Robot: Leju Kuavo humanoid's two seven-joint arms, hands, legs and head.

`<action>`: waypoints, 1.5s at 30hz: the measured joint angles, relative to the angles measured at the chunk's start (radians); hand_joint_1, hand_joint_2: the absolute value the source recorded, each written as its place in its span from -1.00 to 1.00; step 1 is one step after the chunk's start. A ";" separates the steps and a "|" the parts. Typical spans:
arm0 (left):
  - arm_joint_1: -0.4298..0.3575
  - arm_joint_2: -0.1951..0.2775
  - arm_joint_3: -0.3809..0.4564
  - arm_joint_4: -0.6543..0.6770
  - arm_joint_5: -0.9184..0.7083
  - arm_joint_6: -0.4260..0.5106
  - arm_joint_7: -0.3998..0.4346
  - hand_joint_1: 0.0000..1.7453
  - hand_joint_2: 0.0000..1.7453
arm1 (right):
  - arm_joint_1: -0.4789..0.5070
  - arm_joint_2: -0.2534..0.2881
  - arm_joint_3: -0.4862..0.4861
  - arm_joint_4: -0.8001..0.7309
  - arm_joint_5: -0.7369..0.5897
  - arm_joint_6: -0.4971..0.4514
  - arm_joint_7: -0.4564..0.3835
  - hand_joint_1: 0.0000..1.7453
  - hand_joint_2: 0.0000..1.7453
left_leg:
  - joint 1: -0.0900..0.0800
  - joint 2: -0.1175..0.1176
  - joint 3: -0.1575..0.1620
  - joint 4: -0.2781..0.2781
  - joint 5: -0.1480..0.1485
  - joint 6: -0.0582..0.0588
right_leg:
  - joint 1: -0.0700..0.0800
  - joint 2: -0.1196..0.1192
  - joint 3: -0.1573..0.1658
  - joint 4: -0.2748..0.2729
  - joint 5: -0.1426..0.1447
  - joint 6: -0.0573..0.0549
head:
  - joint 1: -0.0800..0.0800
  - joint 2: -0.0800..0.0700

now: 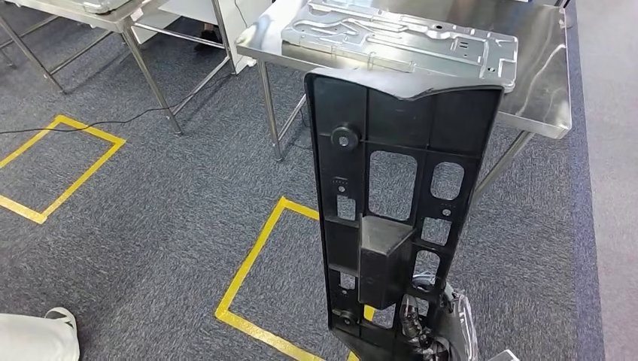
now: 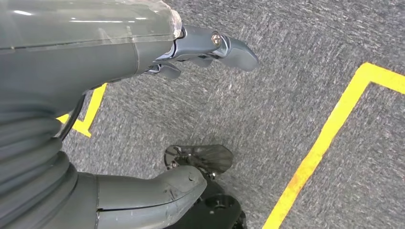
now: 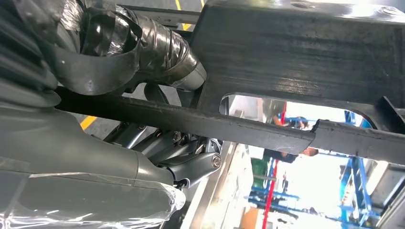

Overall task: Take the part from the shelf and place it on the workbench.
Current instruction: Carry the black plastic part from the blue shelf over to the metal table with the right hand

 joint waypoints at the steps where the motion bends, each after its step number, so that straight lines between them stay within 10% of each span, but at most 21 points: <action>1: 0.000 0.000 0.000 -0.002 0.000 0.000 0.000 -1.00 1.00 | -0.001 0.000 0.000 0.000 0.001 -0.001 0.000 1.00 1.00 | 0.002 -0.007 -0.011 0.027 -0.015 -0.004 | -0.002 0.001 0.004 -0.003 -0.001 -0.007 | 0.000 0.000; 5: 0.004 0.000 -0.001 -0.004 0.000 -0.001 0.001 -1.00 1.00 | -0.002 0.000 0.002 0.000 0.002 -0.001 0.000 1.00 1.00 | 0.003 -0.027 -0.155 0.286 -0.108 -0.010 | 0.004 0.006 0.024 -0.005 -0.016 -0.028 | 0.000 0.000; 7: 0.008 0.000 -0.001 -0.005 0.000 -0.001 0.001 -1.00 1.00 | -0.002 0.000 0.003 0.000 0.002 -0.001 0.001 1.00 1.00 | 0.002 -0.028 -0.182 0.294 -0.065 -0.003 | 0.009 0.014 0.041 -0.004 -0.029 -0.029 | 0.000 0.000; 11: 0.010 0.002 -0.001 -0.009 0.000 -0.001 0.002 -1.00 1.00 | -0.003 0.000 0.004 0.001 0.002 -0.001 0.000 1.00 1.00 | -0.013 -0.037 -0.103 0.072 0.065 0.031 | 0.012 0.026 0.075 -0.005 -0.060 -0.019 | 0.000 0.000; 16: 0.010 0.000 -0.001 -0.014 0.000 -0.001 0.002 -1.00 1.00 | -0.004 0.000 0.007 0.000 0.002 -0.001 0.000 1.00 1.00 | -0.013 -0.039 -0.056 0.005 0.048 0.052 | 0.007 0.021 0.073 0.025 -0.063 0.011 | 0.000 0.000; 20: 0.010 0.000 -0.001 -0.014 0.000 -0.001 0.003 -1.00 1.00 | -0.006 -0.001 0.007 0.000 0.003 -0.003 0.001 1.00 1.00 | -0.009 -0.038 -0.019 -0.012 0.030 0.059 | -0.001 0.015 -0.069 0.239 -0.143 0.027 | 0.000 0.000; 22: 0.012 -0.002 -0.001 -0.014 0.000 -0.002 0.005 -1.00 1.00 | -0.005 -0.002 0.007 0.000 0.004 -0.006 0.001 1.00 1.00 | -0.007 -0.038 0.002 -0.012 0.013 0.054 | -0.006 0.012 -0.116 0.259 -0.118 0.036 | 0.000 0.000; 24: 0.014 -0.005 -0.001 -0.015 0.000 -0.004 0.007 -1.00 1.00 | -0.005 -0.004 0.007 0.001 0.006 -0.007 0.002 1.00 1.00 | -0.004 -0.038 0.030 -0.012 -0.008 0.045 | -0.011 0.007 -0.101 0.157 -0.024 0.038 | 0.000 0.000; 27: 0.013 -0.007 -0.001 -0.020 0.001 -0.005 0.010 -1.00 1.00 | -0.005 -0.006 0.008 0.004 0.006 -0.011 0.004 1.00 1.00 | -0.003 -0.036 0.051 -0.009 -0.035 0.025 | -0.003 -0.002 -0.084 0.045 0.043 0.024 | 0.001 0.000; 31: 0.010 -0.008 -0.001 -0.027 0.001 -0.009 0.014 -1.00 1.00 | -0.002 -0.008 0.009 0.007 0.008 -0.021 0.007 1.00 1.00 | 0.000 -0.032 0.052 0.033 -0.041 0.006 | 0.001 0.005 -0.062 0.032 0.028 -0.013 | 0.002 0.000; 36: 0.010 -0.010 -0.001 -0.034 0.001 -0.017 0.020 -1.00 1.00 | -0.004 -0.008 0.013 0.008 0.008 -0.024 0.018 1.00 1.00 | 0.003 -0.033 -0.126 0.294 -0.138 -0.003 | 0.004 0.010 -0.014 0.022 -0.003 -0.031 | 0.002 0.000; 38: 0.015 -0.010 -0.001 -0.040 0.000 -0.022 0.023 -1.00 1.00 | -0.003 -0.008 0.016 0.009 0.008 -0.025 0.022 1.00 1.00 | 0.000 -0.033 -0.150 0.264 -0.106 0.003 | 0.008 0.014 0.009 0.021 -0.020 -0.031 | 0.002 0.000; 41: 0.020 -0.010 0.001 -0.050 0.000 -0.027 0.025 -1.00 1.00 | -0.004 -0.008 0.019 0.010 0.009 -0.027 0.027 1.00 1.00 | -0.013 -0.034 -0.121 0.098 0.025 0.028 | 0.010 0.018 0.041 0.019 -0.047 -0.025 | 0.002 0.000; 45: 0.024 -0.014 0.003 -0.062 0.000 -0.035 0.030 -1.00 1.00 | -0.004 -0.009 0.024 0.016 0.010 -0.038 0.038 1.00 1.00 | -0.023 -0.040 -0.097 0.039 0.045 0.051 | 0.008 0.021 0.060 0.021 -0.055 0.002 | 0.001 0.000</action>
